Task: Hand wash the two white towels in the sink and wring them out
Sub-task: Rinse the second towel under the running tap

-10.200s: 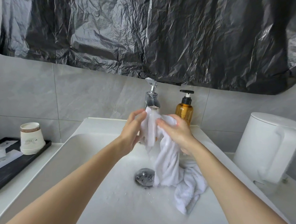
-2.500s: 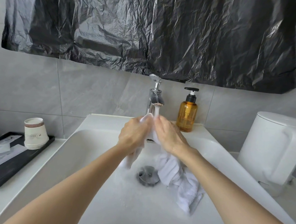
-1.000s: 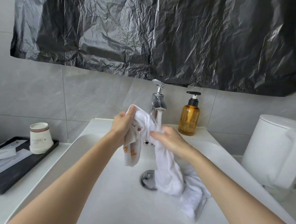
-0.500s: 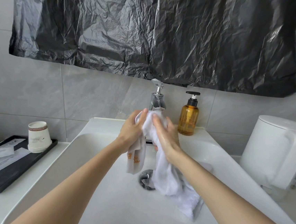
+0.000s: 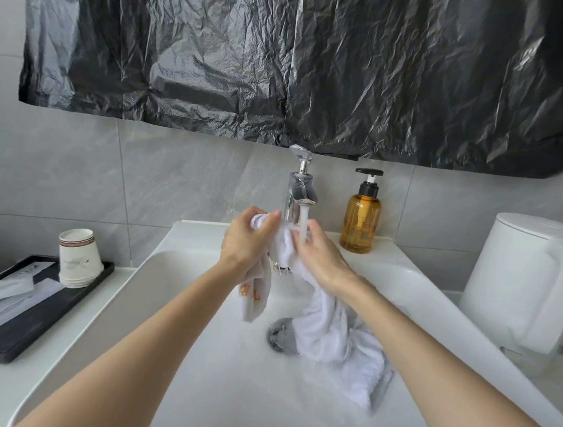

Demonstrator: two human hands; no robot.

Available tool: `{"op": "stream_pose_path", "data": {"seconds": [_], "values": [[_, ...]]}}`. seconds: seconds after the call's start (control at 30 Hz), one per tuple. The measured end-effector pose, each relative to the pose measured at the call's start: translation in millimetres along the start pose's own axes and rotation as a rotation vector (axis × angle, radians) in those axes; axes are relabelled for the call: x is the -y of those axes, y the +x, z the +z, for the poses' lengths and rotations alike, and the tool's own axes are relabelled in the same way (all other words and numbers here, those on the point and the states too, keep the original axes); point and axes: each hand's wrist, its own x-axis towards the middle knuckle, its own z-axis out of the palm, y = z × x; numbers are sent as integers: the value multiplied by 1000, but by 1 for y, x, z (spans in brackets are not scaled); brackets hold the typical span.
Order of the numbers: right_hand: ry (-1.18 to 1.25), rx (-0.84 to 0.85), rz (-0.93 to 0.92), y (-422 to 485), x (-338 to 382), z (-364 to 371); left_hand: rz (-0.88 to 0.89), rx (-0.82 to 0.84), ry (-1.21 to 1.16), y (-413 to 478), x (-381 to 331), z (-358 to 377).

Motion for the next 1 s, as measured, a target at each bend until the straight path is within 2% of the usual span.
{"op": "stream_pose_path", "data": {"seconds": [0.07, 0.2, 0.3, 0.37, 0.43, 0.5, 0.6, 0.67, 0.73, 0.87, 0.93, 1.0], "values": [[50, 107, -53, -1, -5, -5, -9, -21, -74, 3, -1, -5], [-126, 202, -237, -9, -8, -16, 6, -55, -139, 8, -4, -11], [-538, 30, -347, -14, -1, -12, -53, -64, -144, 10, -4, -16], [-642, -90, -440, -11, -2, -12, -153, -37, -256, 10, -4, -20], [-513, -122, -420, -7, -2, -17, -233, 27, -303, 9, -5, -21], [-266, -109, -252, -7, 1, -23, -262, 118, -301, 7, -6, -19], [232, -159, 42, -7, 6, -27, -254, 283, -304, 6, -7, -15], [470, -221, 155, -5, 5, -27, -247, 375, -268, 5, -8, -13], [646, -176, 239, -3, 5, -24, -270, 402, -292, 2, -10, -11], [831, -105, 535, -2, 8, -16, -296, 396, -333, 0, -10, -9], [873, -125, 583, -1, 9, -13, -249, 387, -243, -2, -8, -6], [767, -143, 564, -4, 12, -11, -166, 384, -161, -9, -7, -1]]}}
